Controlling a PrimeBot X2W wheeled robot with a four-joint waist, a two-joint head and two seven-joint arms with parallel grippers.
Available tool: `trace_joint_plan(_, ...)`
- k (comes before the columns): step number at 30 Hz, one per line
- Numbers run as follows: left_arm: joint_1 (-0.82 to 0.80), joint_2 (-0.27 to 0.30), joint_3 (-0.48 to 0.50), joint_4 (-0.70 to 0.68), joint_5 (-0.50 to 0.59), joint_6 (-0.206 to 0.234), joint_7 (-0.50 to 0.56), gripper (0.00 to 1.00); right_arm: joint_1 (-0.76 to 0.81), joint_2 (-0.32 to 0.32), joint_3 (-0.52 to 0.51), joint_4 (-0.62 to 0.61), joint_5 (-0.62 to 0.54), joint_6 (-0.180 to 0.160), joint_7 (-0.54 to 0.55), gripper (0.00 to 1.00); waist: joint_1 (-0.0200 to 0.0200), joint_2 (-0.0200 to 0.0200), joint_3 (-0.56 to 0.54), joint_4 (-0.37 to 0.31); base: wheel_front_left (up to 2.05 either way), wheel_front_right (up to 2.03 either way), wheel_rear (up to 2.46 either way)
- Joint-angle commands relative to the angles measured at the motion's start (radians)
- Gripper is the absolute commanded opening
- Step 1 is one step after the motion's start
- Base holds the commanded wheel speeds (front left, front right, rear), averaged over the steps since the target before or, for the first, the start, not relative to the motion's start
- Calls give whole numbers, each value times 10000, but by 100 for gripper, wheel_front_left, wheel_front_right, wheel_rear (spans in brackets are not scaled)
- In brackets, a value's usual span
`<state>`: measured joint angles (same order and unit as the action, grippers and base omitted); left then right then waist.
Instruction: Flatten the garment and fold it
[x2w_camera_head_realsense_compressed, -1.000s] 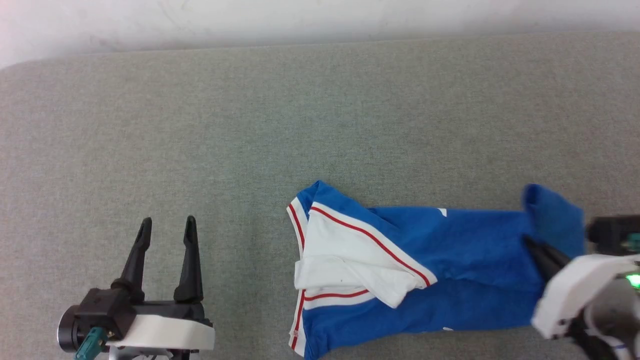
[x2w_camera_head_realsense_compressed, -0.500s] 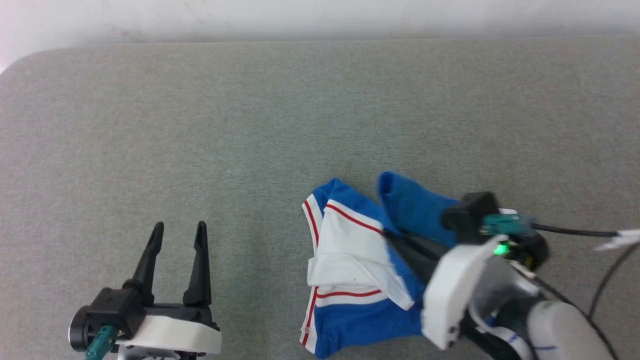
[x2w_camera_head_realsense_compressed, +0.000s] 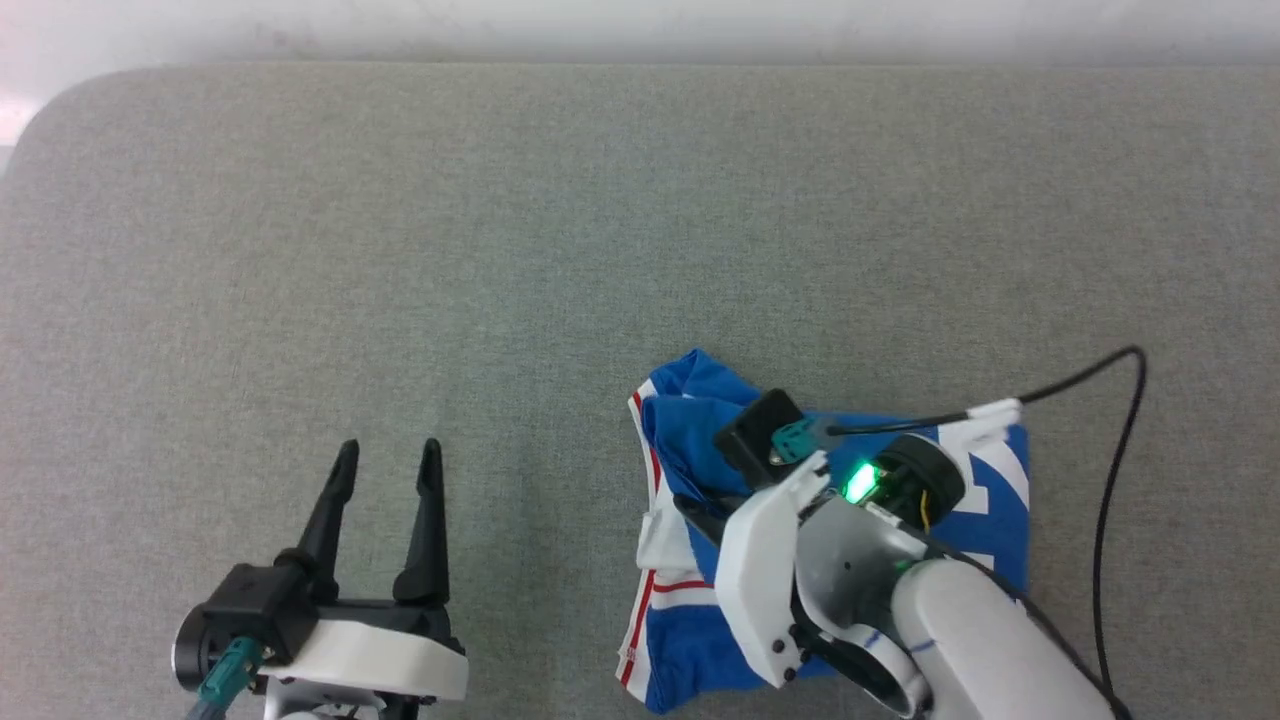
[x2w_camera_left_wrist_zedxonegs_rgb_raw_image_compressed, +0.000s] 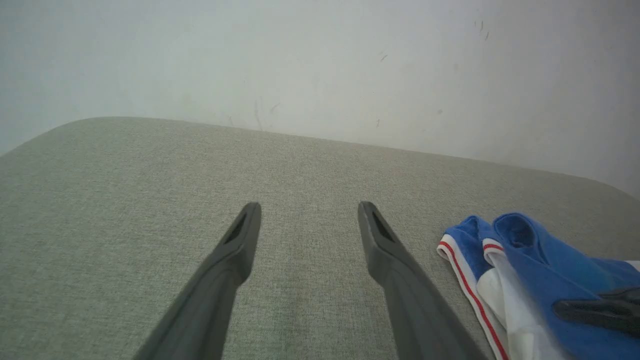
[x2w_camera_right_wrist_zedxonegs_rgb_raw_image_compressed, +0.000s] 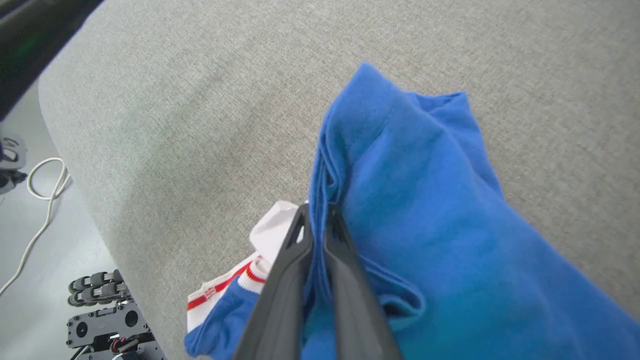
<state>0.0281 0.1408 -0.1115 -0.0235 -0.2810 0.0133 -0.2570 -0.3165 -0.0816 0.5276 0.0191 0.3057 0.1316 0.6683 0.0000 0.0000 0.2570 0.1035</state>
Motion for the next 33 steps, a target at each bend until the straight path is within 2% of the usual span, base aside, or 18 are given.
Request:
trace_joint_plan(1,-207,-70,-18,57,94,-67,-47,100,-163,86,29,299,-135,-9,-42,0,0,0,21,16,0,0,0)
trace_joint_plan(2,-233,-93,-17,89,102,-84,-47,100,-228,129,66,590,-245,-9,-101,2,0,0,29,22,0,0,0)
trace_joint_plan(3,-257,-114,-17,120,107,-100,-47,100,-266,168,37,866,-348,-9,-166,21,0,0,36,24,0,0,0)
trace_joint_plan(4,-282,-136,-19,153,112,-120,-47,100,-296,204,-20,1147,-465,-9,-227,44,0,0,37,29,0,0,0)
trace_joint_plan(5,-308,-156,-21,187,114,-141,-47,100,-338,230,-41,1407,-599,-9,-270,91,0,0,35,36,0,0,0)
trace_joint_plan(6,-331,-172,-19,222,115,-163,-47,100,-384,251,-52,1614,-689,-9,-338,100,0,0,27,37,0,0,0)
trace_joint_plan(10,-318,-172,109,309,112,-196,-47,100,-588,300,-125,1886,-603,-9,-733,100,0,0,-33,-122,0,0,0)
trace_joint_plan(14,-224,-132,214,354,114,-217,-47,100,-651,309,-548,1316,-156,-9,-1072,100,0,0,-133,-349,0,0,0)
trace_joint_plan(18,-131,-99,300,328,105,-214,-47,100,-206,266,-1725,205,23,-9,-1134,100,0,0,-209,-618,0,0,0)
trace_joint_plan(22,-70,-61,327,265,121,-218,-47,100,724,-154,-3385,-1121,-278,-9,-1049,100,0,0,-184,-856,0,0,0)
trace_joint_plan(27,-127,-24,295,185,165,-227,-47,100,2159,-165,-5334,-2210,-490,-9,-1086,100,0,0,-62,-974,0,0,0)
trace_joint_plan(30,-163,-1,301,108,192,-227,-47,100,2830,-55,-5710,-2330,-528,-9,-1231,100,0,0,-5,-992,0,0,0)
trace_joint_plan(33,-163,15,308,53,214,-218,-47,100,3209,77,-5575,-2061,-432,-9,-1376,100,0,0,-4,-968,0,0,0)
